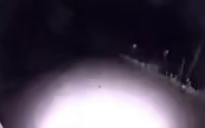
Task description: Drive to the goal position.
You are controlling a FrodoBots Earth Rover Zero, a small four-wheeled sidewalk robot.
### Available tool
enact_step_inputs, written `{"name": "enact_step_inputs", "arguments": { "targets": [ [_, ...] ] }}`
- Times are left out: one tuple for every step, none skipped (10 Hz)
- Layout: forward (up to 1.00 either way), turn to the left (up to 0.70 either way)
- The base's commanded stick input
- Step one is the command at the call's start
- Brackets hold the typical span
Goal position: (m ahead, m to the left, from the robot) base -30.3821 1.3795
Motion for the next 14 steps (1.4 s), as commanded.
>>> {"name": "enact_step_inputs", "arguments": {
  "targets": [
    [-1.00,0.00],
    [-1.00,0.00],
    [-1.00,0.00],
    [-1.00,0.00],
    [-1.00,0.00],
    [-1.00,0.00],
    [-1.00,0.00],
    [-1.00,0.00],
    [-1.00,0.00],
    [-1.00,0.00],
    [-1.00,0.00],
    [-1.00,0.00],
    [-1.00,0.00],
    [-1.00,0.00]
  ]
}}
